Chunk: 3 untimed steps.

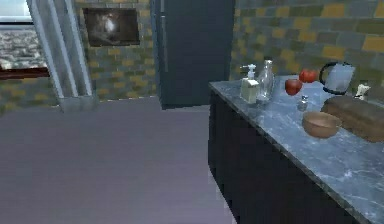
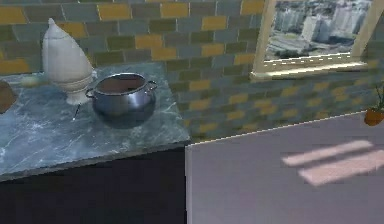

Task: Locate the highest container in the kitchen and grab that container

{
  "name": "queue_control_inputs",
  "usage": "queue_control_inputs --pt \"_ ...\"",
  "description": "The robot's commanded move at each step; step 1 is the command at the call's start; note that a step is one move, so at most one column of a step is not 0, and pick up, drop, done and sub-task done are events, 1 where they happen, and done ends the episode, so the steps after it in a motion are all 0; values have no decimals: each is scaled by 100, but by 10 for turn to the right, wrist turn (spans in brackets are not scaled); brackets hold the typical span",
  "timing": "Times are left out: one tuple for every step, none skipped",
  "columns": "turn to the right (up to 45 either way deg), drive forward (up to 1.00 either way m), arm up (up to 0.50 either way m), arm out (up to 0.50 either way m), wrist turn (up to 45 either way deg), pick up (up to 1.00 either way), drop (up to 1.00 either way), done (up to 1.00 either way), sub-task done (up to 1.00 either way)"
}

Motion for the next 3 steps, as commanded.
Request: queue_control_inputs --pt "0 95 0 0 0 0 0 0 0" --pt "0 0 50 0 0 0 0 0 0" --pt "0 0 38 0 0 0 0 0 0"
